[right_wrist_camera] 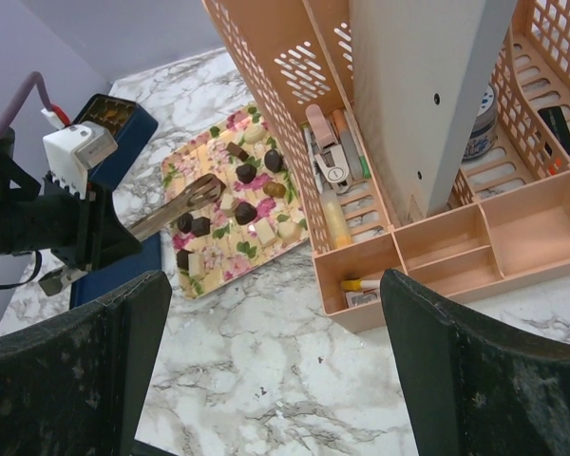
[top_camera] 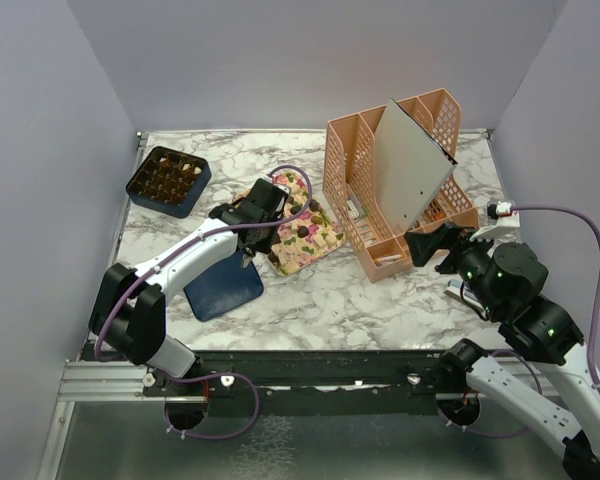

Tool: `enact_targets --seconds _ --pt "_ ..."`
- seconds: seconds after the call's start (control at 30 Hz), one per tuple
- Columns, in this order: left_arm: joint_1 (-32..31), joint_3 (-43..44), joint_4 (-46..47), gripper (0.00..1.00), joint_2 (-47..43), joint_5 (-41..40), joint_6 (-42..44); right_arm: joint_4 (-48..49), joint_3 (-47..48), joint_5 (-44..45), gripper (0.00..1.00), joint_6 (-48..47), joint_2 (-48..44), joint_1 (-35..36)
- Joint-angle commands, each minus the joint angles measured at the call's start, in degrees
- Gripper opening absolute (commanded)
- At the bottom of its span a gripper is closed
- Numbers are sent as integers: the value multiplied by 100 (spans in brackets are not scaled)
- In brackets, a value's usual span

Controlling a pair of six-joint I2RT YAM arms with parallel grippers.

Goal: Pack the chocolate
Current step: Pick up the fake chocolate from the plate, then place the fake chocolate in the packing box.

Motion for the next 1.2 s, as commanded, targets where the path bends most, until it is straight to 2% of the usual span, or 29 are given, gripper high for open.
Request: enact_targets --seconds 0.0,0.17,0.4,0.57,1.17 --pt "-39 178 16 31 -189 -352 -82 123 -81 10 97 -57 -72 11" --pt "-39 313 -23 27 -171 -709 -195 155 -137 -26 97 -10 -130 16" --pt "-18 600 -133 27 -54 -1117 -343 156 -193 -150 97 13 -140 16" --pt "253 970 -260 27 124 -1201 -334 175 -149 -135 97 -70 -84 16" --pt "2496 1334 -197 29 190 -535 -392 193 -76 -70 97 -361 178 12"
